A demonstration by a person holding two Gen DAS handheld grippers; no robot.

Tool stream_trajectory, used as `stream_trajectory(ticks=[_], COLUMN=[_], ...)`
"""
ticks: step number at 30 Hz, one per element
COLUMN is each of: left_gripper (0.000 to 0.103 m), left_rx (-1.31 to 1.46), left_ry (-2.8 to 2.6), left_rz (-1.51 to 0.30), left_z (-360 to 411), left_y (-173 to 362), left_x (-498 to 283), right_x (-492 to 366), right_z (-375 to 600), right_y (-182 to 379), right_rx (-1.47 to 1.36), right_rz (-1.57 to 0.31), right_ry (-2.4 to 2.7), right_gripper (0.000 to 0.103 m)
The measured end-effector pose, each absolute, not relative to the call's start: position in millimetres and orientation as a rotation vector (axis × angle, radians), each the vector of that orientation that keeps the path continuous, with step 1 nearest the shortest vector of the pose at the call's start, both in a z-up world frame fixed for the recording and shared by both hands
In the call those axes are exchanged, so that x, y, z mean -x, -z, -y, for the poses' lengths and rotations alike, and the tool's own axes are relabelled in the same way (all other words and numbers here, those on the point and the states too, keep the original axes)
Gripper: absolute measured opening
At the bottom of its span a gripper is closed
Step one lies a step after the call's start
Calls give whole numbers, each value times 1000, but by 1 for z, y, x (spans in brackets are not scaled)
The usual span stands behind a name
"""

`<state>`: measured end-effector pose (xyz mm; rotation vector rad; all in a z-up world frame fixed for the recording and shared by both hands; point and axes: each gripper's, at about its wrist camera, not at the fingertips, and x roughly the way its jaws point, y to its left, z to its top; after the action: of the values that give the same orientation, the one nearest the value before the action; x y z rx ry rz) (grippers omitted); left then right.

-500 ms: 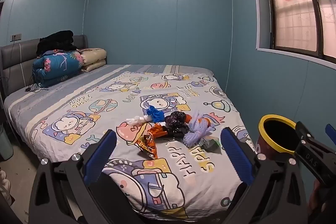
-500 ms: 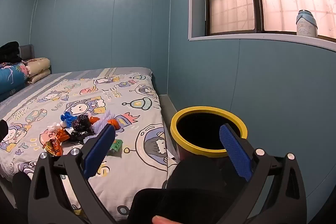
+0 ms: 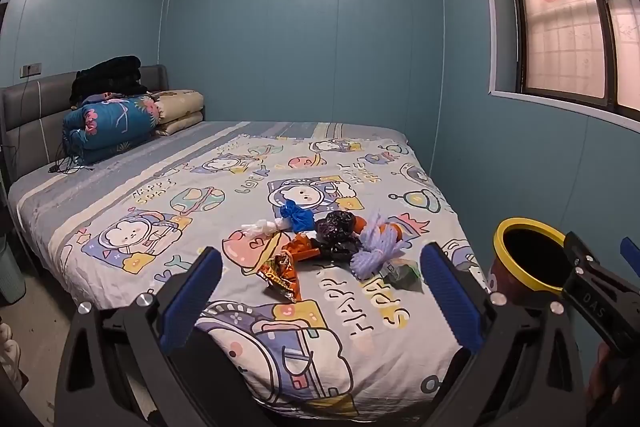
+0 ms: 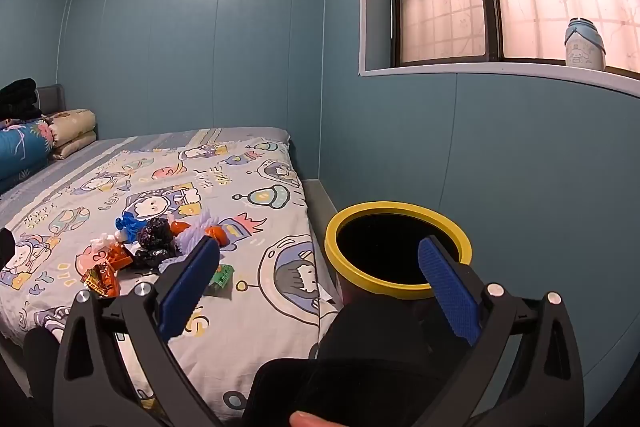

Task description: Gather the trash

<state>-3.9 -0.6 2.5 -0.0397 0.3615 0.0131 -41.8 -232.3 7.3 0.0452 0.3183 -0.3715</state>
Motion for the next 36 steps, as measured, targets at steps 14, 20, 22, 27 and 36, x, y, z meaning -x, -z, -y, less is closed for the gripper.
stream_trajectory(ticks=[14,20,22,27,36], left_gripper=[96,96,96,96,96], left_rx=[41,44,45,45,46], left_ry=[-14,-14,-13,-13,-13], left_rz=[-371,-372,-373,-374,-378], left_z=[0,-1,-1,-1,0], left_y=[3,4,4,5,6], left_x=[2,2,3,3,3], right_x=[42,42,42,42,41], right_z=[233,233,233,233,234], right_y=[-6,-6,-6,-6,-4], right_rx=[-45,-45,-45,-46,-47], right_rz=[-320,-321,-321,-323,-325], right_ry=[371,371,372,371,371], right_gripper=[95,95,95,95,95])
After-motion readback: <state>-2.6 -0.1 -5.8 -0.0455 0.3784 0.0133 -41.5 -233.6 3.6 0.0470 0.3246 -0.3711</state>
